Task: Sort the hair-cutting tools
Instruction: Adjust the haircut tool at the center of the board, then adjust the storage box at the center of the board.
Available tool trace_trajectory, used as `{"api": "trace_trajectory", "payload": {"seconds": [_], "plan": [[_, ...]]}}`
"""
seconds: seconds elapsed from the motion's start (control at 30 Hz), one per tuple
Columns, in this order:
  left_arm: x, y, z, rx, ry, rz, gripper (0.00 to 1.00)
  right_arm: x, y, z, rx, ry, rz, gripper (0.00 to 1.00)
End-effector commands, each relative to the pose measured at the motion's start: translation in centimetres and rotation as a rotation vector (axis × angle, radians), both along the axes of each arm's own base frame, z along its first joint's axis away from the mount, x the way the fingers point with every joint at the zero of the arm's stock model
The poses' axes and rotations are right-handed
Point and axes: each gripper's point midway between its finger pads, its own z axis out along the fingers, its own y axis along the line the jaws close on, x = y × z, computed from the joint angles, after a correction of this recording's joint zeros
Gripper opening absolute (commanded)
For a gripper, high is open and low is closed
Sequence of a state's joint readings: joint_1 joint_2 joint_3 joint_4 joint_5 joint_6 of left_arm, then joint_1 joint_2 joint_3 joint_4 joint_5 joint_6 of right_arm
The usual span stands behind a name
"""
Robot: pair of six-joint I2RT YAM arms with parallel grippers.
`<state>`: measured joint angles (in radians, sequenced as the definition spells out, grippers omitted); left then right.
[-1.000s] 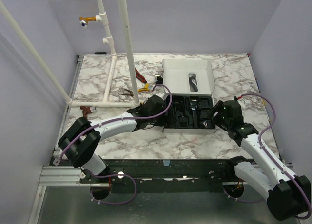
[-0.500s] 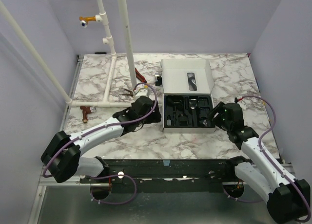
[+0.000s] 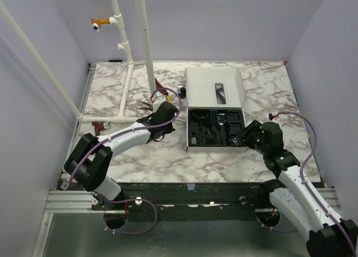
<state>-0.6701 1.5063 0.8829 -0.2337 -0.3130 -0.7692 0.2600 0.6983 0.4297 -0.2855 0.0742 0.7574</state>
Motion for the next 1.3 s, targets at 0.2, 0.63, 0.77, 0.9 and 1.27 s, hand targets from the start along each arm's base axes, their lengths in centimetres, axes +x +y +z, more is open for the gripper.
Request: {"api": "trace_trajectory", "payload": {"seconds": [0.2,0.63,0.77,0.9,1.27], "plan": [[4.5,2.2,-0.9,0.228,-0.024,0.113,0.00,-0.7,0.9,-0.1,0.024,-0.027,0.065,0.49],[2.8,2.9,-2.0,0.199,-0.004,0.122,0.00,-0.7,0.9,0.3,0.027,-0.036,0.058,0.51],[1.9,3.3,-1.0,0.190,-0.029,0.122,0.00,-0.5,0.9,0.5,0.027,-0.042,0.058,0.52],[1.3,3.1,0.2,0.225,-0.083,0.110,0.00,-0.5,0.8,0.4,0.030,-0.043,0.048,0.53],[3.0,-4.2,2.4,0.135,-0.094,-0.054,0.03,0.3,0.1,1.8,0.025,-0.057,-0.010,0.67]]}}
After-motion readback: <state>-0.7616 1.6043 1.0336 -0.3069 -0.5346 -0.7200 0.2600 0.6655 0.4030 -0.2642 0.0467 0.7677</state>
